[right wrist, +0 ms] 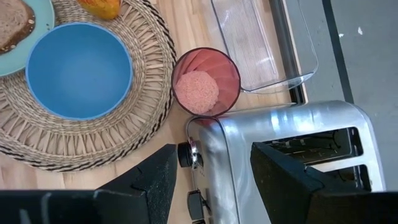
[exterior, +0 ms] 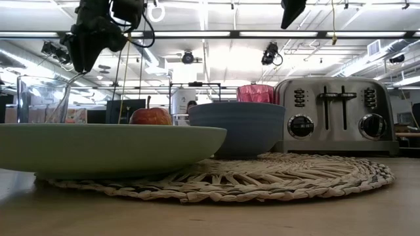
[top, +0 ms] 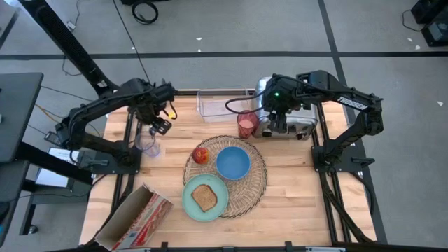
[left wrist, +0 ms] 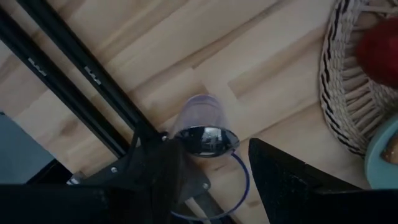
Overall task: Arrange a breakfast setting
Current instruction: Put the orange spoon on the brown table mat to the right of the blue bowl
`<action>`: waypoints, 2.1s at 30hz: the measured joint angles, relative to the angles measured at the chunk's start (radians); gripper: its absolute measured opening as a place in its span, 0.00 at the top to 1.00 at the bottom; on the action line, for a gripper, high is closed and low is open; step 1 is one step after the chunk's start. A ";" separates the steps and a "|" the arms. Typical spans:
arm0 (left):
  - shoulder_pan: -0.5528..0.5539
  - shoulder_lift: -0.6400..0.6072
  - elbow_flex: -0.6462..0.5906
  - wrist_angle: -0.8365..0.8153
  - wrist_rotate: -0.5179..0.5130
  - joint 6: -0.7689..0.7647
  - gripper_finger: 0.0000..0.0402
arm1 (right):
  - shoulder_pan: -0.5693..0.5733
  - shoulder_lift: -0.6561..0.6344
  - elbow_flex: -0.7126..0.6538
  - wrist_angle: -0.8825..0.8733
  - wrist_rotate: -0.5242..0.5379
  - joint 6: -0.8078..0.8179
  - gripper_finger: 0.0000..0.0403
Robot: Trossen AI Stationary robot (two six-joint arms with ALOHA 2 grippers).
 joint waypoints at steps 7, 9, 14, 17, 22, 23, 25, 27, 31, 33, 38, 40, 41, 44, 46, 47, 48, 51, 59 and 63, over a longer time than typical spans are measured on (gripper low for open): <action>-0.054 0.000 0.000 0.000 0.004 -0.039 0.51 | -0.026 0.000 0.000 0.000 0.000 -0.016 0.48; -0.073 0.000 0.000 0.000 0.012 -0.035 0.51 | -0.033 0.000 0.000 0.000 0.001 -0.016 0.48; -0.088 -0.016 0.002 0.000 -0.017 -0.064 0.51 | -0.041 0.000 0.000 0.000 -0.002 -0.033 0.48; -0.076 -0.031 0.025 0.001 -0.086 -0.115 0.51 | -0.040 0.000 0.000 0.000 -0.004 -0.045 0.48; -0.054 -0.065 0.051 0.010 -0.184 -0.200 0.51 | -0.041 0.000 0.000 -0.001 -0.005 -0.061 0.48; -0.049 -0.068 0.047 0.021 -0.193 -0.213 0.51 | -0.041 0.000 0.000 -0.001 -0.005 -0.061 0.48; -0.034 -0.069 0.030 0.053 -0.218 -0.227 0.50 | -0.040 0.000 0.000 -0.001 -0.005 -0.061 0.48; -0.007 -0.071 0.000 0.077 -0.248 -0.248 0.50 | -0.040 0.000 0.000 -0.001 -0.006 -0.061 0.48; 0.044 -0.079 -0.084 0.074 -0.270 -0.278 0.50 | -0.040 0.000 0.000 -0.011 -0.007 -0.054 0.48; 0.061 -0.096 -0.112 0.073 -0.277 -0.296 0.50 | -0.040 0.000 0.000 -0.019 -0.008 -0.052 0.48; 0.053 -0.118 -0.136 0.077 -0.234 -0.291 0.50 | -0.040 0.000 0.000 -0.022 -0.008 -0.050 0.48; 0.036 -0.120 -0.136 0.082 -0.205 -0.265 0.50 | -0.040 0.000 0.000 -0.022 -0.008 -0.052 0.48; 0.024 -0.121 -0.136 0.086 -0.190 -0.251 0.50 | -0.040 0.000 0.000 -0.022 -0.008 -0.052 0.48; -0.010 -0.120 -0.136 0.099 -0.169 -0.226 0.50 | -0.040 0.000 0.000 -0.022 -0.008 -0.053 0.48; -0.029 -0.120 -0.136 0.096 -0.165 -0.224 0.50 | -0.040 0.000 0.000 -0.021 -0.008 -0.053 0.48; -0.037 -0.120 -0.136 0.096 -0.159 -0.223 0.50 | -0.040 0.000 0.000 -0.021 -0.008 -0.054 0.48; -0.045 -0.120 -0.136 0.095 -0.150 -0.217 0.50 | -0.040 0.000 0.000 -0.020 -0.008 -0.056 0.48; -0.077 -0.120 -0.136 0.096 -0.114 -0.177 0.50 | -0.040 0.000 0.000 -0.019 -0.008 -0.058 0.48; -0.174 -0.120 -0.107 0.095 -0.096 -0.112 0.50 | -0.040 0.000 0.000 -0.017 -0.008 -0.057 0.48; -0.227 -0.121 -0.080 0.094 -0.096 -0.092 0.50 | -0.040 0.000 0.000 -0.015 -0.008 -0.053 0.48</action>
